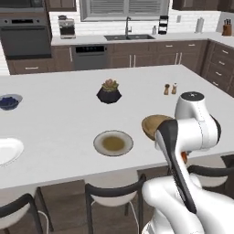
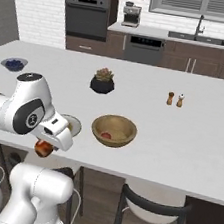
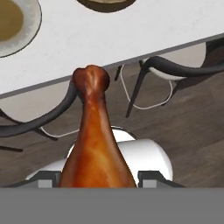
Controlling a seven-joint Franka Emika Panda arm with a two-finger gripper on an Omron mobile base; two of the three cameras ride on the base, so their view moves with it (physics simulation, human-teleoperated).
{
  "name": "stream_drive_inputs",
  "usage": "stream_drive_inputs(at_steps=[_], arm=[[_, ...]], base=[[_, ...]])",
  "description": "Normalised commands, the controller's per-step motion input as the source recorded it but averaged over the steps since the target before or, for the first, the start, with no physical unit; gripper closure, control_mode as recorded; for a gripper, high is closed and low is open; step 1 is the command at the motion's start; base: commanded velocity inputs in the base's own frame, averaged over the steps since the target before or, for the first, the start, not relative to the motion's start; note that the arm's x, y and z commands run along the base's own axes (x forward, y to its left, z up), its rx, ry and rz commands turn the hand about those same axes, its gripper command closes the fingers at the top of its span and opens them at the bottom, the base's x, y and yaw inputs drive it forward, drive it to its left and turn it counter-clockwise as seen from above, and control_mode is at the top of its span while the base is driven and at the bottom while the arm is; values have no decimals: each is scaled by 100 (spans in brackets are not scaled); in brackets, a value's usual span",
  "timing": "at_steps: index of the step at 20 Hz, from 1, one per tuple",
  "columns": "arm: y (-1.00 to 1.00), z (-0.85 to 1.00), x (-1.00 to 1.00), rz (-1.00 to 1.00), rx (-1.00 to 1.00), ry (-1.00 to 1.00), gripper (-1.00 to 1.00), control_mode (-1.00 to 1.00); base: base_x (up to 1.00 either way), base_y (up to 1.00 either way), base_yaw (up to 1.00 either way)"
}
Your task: Pick the chicken drumstick and tomato from their plates and place them in the bowl. Then put the bowl in the fridge.
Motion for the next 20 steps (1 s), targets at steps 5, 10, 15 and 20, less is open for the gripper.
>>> stream_drive_inputs(at_steps=[5,10,15,20], arm=[[0,0,0,0,0,0,100,100],[0,0,0,0,0,0,100,100],[0,0,0,0,0,0,100,100],[0,0,0,0,0,0,100,100]], base=[[13,-42,0],[4,-88,0],[19,-2,0],[32,50,-3]])
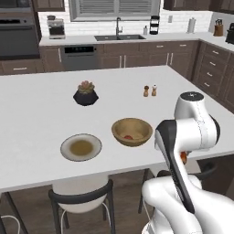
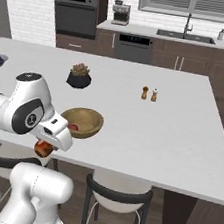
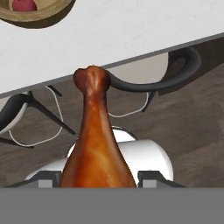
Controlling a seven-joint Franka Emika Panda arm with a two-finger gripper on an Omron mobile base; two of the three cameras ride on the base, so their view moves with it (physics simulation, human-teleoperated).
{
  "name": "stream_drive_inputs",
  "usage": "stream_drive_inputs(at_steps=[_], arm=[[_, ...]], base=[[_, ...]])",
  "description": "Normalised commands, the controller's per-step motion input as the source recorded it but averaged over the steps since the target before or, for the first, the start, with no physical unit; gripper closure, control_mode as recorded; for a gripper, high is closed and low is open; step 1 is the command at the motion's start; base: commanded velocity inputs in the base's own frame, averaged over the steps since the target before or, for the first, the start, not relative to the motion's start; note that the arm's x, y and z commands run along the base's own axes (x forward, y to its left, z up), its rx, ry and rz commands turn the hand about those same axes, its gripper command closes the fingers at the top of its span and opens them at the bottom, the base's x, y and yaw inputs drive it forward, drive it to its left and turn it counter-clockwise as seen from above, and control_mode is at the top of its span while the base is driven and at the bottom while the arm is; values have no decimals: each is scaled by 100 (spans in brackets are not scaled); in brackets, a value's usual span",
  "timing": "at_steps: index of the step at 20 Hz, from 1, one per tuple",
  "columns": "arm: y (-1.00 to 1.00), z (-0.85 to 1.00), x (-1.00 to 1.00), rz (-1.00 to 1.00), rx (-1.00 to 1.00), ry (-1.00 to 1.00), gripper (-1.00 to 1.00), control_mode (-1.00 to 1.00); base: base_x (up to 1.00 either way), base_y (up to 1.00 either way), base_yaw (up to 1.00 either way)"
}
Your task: Pick the chicken drumstick and tomato from their plates and place them in the bowl. Then put the bowl in the fridge.
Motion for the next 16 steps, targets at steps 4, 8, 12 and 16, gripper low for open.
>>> stream_drive_inputs(at_steps=[4,8,12,16], arm=[[0,0,0,0,0,0,100,100],[0,0,0,0,0,0,100,100],[0,0,4,0,0,0,100,-100],[6,16,49,19,-1,-11,100,-100]], base=[[36,51,-8],[37,69,-11],[15,6,-1],[0,0,0]])
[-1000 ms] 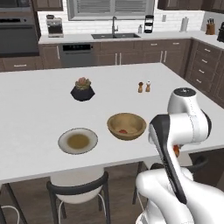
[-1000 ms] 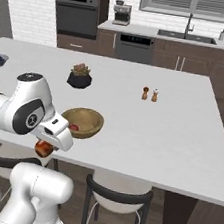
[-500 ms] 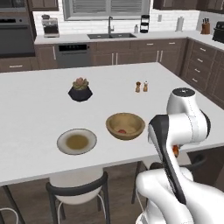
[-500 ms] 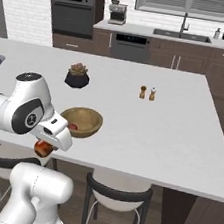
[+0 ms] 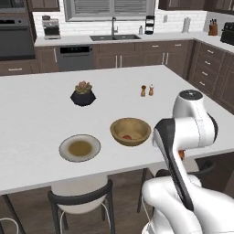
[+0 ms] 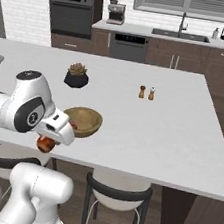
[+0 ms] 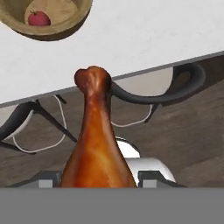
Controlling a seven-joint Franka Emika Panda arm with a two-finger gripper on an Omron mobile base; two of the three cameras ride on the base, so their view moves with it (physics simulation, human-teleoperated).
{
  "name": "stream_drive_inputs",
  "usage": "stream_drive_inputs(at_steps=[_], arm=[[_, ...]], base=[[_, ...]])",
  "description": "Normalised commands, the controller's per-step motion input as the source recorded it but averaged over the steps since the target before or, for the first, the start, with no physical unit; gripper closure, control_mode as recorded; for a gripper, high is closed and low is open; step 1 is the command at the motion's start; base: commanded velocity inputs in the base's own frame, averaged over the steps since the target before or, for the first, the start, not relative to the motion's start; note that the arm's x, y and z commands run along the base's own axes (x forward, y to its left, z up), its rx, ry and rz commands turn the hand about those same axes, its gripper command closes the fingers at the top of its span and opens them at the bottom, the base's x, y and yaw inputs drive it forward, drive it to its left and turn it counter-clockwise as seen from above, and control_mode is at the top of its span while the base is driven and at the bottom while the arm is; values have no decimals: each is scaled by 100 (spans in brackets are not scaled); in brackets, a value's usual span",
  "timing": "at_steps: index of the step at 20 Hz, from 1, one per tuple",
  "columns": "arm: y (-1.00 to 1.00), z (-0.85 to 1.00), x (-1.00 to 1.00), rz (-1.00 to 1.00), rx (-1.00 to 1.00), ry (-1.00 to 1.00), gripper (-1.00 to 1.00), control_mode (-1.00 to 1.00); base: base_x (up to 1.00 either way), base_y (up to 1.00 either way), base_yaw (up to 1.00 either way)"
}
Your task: Pick the chicken drumstick and tomato from their plates and place them in the bowl. Then put the bowl in the fridge.
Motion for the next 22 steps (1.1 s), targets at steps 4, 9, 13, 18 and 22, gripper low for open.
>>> stream_drive_inputs(at_steps=[4,9,13,18,22], arm=[[36,21,97,43,-1,-15,100,-100],[29,14,100,49,12,20,100,-100],[16,9,100,32,15,39,100,-100],[0,0,100,-1,1,26,100,-100],[19,-21,100,-5,-21,5,100,-100]], base=[[0,0,0],[0,0,0],[0,0,0],[0,0,0],[0,0,0]])
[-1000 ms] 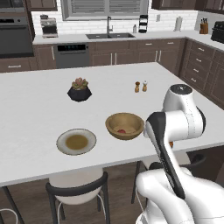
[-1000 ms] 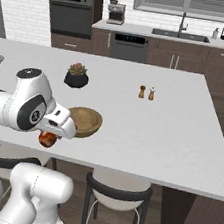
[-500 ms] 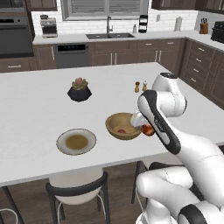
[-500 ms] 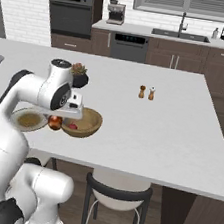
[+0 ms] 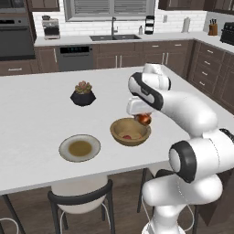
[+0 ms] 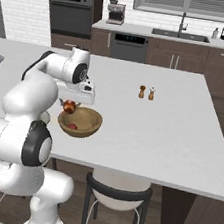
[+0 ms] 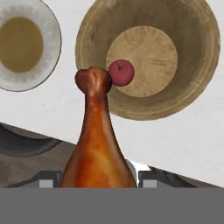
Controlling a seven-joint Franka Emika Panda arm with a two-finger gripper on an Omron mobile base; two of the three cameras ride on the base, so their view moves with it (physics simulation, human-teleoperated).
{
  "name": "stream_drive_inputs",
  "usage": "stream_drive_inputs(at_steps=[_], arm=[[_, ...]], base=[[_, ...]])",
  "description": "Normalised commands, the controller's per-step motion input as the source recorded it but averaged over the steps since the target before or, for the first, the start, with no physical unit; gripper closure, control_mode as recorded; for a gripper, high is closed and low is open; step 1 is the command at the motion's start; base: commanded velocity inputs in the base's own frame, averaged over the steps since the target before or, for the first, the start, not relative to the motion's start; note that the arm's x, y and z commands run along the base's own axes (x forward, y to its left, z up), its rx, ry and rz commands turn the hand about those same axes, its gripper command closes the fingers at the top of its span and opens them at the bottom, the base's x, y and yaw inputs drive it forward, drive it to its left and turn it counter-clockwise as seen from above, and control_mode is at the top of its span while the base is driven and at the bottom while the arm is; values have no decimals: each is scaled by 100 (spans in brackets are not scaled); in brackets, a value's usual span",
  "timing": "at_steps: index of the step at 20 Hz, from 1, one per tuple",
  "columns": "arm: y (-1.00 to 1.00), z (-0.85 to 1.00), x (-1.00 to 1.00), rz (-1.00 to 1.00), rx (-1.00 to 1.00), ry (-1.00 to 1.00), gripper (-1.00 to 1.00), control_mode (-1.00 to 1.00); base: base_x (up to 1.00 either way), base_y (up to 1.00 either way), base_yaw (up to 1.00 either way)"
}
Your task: Pick the chicken drumstick and tomato from their plates and place them in the bowl. Then put the bowl in the fridge.
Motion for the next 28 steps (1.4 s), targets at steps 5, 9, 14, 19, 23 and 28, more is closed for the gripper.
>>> stream_drive_inputs(at_steps=[5,9,14,19,23,28], arm=[[19,-77,100,0,-21,-1,100,-100],[1,-65,100,-2,-8,-5,100,-100],[-32,-61,49,0,1,-1,100,-100],[-56,-63,0,0,8,-2,100,-100],[0,-33,7,0,3,0,-100,-100],[33,-16,42,0,0,0,-100,-100]], base=[[0,0,0],[0,0,0],[0,0,0],[0,0,0],[0,0,0],[0,0,0]])
